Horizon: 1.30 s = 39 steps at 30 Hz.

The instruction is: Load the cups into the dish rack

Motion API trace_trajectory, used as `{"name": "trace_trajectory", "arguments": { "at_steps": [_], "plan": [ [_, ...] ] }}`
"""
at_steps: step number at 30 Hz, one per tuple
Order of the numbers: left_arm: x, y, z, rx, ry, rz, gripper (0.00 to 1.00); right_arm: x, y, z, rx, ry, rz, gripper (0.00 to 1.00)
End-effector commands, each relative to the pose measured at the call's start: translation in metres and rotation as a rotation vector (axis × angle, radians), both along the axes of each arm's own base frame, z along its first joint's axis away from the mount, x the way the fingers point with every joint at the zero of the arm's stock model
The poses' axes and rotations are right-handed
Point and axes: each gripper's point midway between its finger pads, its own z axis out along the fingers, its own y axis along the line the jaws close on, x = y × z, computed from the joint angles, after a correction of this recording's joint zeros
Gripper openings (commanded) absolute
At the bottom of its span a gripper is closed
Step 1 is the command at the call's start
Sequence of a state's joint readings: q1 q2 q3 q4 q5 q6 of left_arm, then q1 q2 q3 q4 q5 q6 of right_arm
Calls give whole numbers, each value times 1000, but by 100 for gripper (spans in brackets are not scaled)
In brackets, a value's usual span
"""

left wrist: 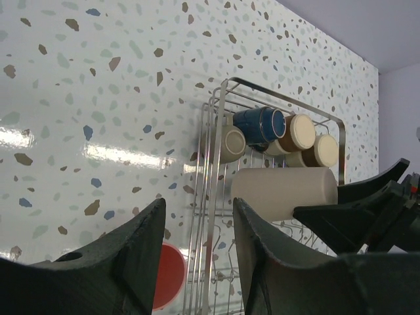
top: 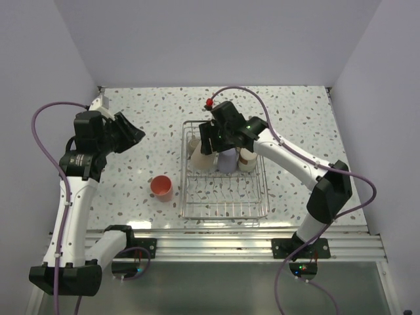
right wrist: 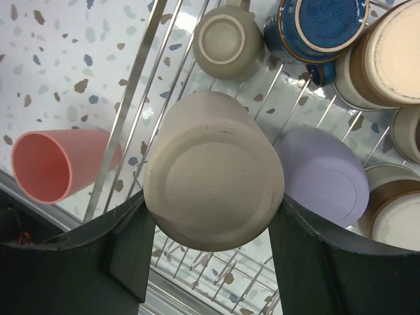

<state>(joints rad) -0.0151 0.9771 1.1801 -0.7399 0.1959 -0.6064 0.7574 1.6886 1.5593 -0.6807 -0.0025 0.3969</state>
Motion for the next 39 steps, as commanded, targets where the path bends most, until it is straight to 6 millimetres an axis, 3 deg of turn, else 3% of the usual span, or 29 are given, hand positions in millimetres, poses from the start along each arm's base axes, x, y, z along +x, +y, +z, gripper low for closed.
{"name": "trace_trajectory", "arguments": {
  "at_steps": [1, 26, 29, 30, 33, 39],
  "plan": [
    [0, 3, 4, 40, -24, -7, 49, 15, -5, 19, -40, -88, -13, 0],
    [2, 0, -17, 63, 22, -37, 49, 14, 5, -33, -240, -84, 40, 1],
    [0, -2, -32, 71, 58, -58, 50, 13, 7, -32, -231, -91, 51, 22],
    [-3, -3, -40, 73, 81, -65, 50, 13, 9, -31, -227, -93, 55, 38],
    [-8, -3, -57, 82, 124, -70, 51, 13, 10, -29, -226, -98, 62, 61],
    [-15, -5, -80, 90, 182, -88, 51, 15, 13, -21, -212, -112, 72, 82]
  ]
}}
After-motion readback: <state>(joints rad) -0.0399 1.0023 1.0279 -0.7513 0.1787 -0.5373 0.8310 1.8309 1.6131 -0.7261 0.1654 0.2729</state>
